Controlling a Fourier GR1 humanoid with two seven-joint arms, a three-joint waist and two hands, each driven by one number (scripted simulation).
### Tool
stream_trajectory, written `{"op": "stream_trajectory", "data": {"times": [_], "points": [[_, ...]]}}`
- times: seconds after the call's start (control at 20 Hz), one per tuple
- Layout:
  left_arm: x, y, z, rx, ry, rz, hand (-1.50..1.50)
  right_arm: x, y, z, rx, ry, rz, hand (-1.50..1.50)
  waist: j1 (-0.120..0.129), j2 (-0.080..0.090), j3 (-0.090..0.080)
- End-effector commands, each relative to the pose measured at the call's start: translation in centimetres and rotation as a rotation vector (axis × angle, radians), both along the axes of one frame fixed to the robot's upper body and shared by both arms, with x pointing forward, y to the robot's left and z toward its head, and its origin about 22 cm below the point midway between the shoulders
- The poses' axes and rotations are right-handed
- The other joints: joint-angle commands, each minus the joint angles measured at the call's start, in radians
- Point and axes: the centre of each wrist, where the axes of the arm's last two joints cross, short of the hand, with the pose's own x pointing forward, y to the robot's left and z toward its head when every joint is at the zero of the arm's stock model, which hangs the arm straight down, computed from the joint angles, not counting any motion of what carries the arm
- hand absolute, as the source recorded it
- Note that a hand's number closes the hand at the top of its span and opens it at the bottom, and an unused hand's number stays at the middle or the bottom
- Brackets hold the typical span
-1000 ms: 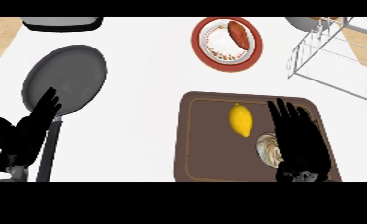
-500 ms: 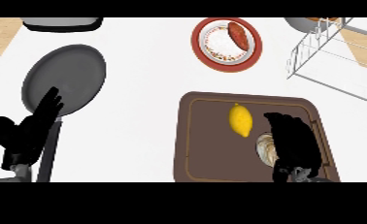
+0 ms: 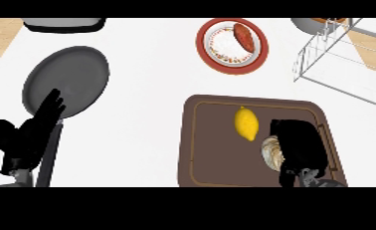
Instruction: Pick the cupcake from the tray and place it in the tiered shelf
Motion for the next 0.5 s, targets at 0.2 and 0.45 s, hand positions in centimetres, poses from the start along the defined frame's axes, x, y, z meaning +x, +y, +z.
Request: {"op": "stream_trajectory", "data": {"times": [0.2, 0.45], "points": [[-0.2, 0.6, 0.4, 0.009, 0.003, -0.011, 0.00, -0.5, -1.1, 2.9, -0.017, -0.140, 0.034, 1.50, -0.003, 0.007, 0.010], [-0.1, 1.4, -0.2, -0.011, -0.005, -0.007, 0.00, 0.6, -5.2, 3.7, 0.114, -0.232, 0.025, 1.50, -0.004, 0.009, 0.011]]}}
